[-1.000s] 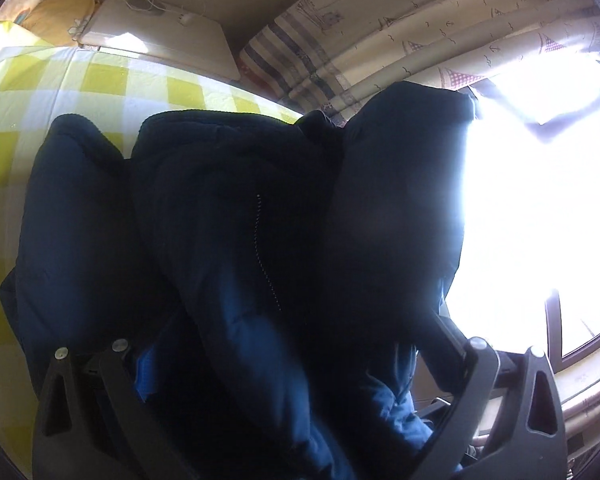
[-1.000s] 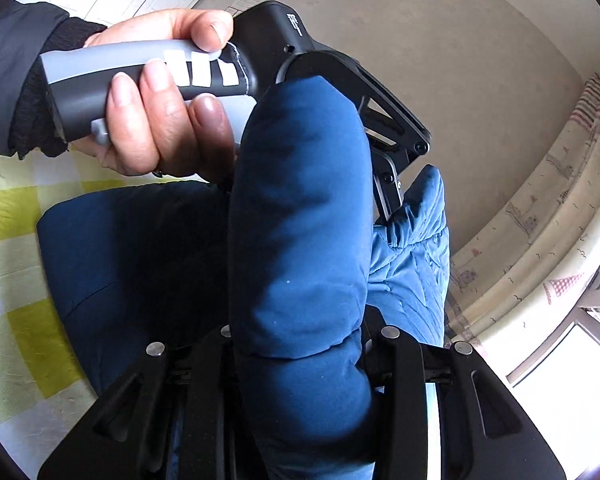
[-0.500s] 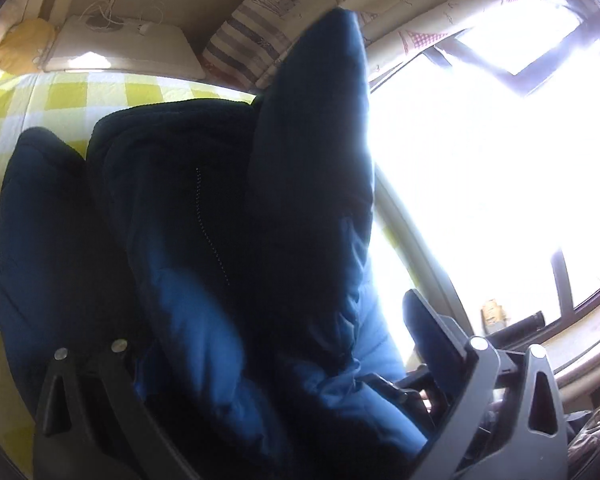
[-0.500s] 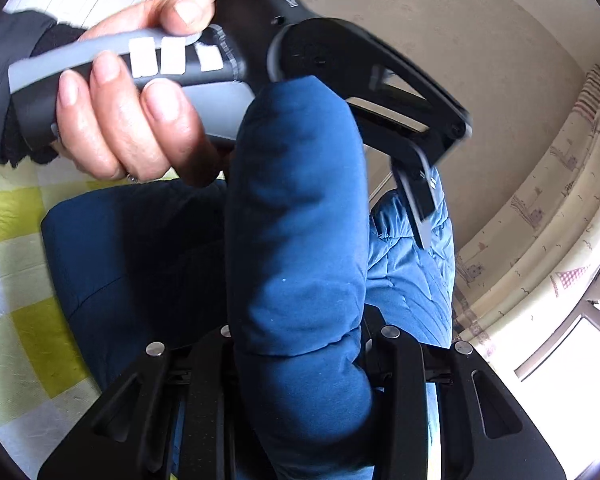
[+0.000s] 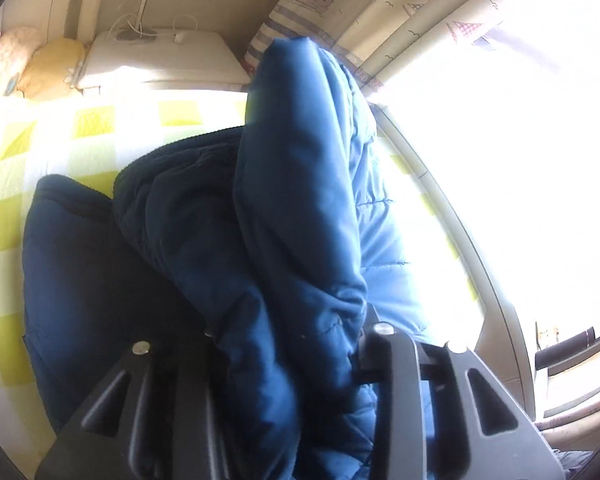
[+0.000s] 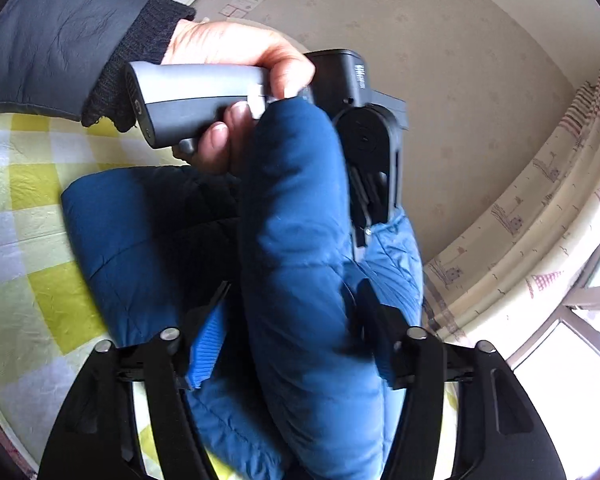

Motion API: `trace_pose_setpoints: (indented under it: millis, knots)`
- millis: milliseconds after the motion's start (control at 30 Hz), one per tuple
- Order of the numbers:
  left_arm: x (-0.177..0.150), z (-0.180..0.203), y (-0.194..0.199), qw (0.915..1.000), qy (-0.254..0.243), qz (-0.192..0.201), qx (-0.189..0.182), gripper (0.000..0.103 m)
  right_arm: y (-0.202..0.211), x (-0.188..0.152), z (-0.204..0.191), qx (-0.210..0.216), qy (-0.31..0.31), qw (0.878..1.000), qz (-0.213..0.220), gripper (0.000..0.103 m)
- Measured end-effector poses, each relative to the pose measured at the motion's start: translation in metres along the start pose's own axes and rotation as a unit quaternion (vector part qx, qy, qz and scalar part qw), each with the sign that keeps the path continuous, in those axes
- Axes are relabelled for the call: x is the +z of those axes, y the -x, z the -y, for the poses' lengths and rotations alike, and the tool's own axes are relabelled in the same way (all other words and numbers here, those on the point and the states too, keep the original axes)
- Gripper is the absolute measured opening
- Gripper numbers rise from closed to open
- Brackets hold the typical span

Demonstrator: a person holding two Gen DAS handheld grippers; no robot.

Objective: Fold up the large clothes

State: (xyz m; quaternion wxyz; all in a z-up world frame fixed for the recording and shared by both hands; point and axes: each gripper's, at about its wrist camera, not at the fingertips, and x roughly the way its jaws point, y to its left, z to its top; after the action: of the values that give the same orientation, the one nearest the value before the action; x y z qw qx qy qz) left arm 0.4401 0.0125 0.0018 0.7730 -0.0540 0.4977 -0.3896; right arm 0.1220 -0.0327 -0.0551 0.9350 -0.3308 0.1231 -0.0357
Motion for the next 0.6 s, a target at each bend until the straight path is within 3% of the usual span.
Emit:
trace_pose_setpoints:
  millis: [33, 133, 233, 467, 600]
  knots:
    - [-0.001, 0.002, 0.003, 0.9999, -0.009, 0.005, 0.006, 0.031, 0.009, -0.011, 0.011, -0.009, -0.036, 0.999, -0.003, 0.099]
    - [0.000, 0.003, 0.004, 0.9997, -0.015, 0.010, 0.016, 0.031, 0.010, -0.038, 0.028, -0.011, -0.103, 0.992, -0.065, 0.099]
    - [0.002, 0.001, 0.005, 0.9998, -0.010, 0.014, 0.014, 0.031, 0.004, -0.046, 0.024, -0.015, -0.094, 0.991, -0.097, 0.089]
    - [-0.024, 0.014, 0.019, 0.9991, -0.016, 0.029, 0.028, 0.029, -0.007, -0.050, 0.036, -0.045, -0.124, 0.985, -0.111, 0.089]
    - [-0.028, 0.019, 0.013, 0.9980, -0.032, 0.035, 0.041, 0.027, -0.018, -0.060, 0.033, -0.048, -0.120, 0.980, -0.152, 0.089]
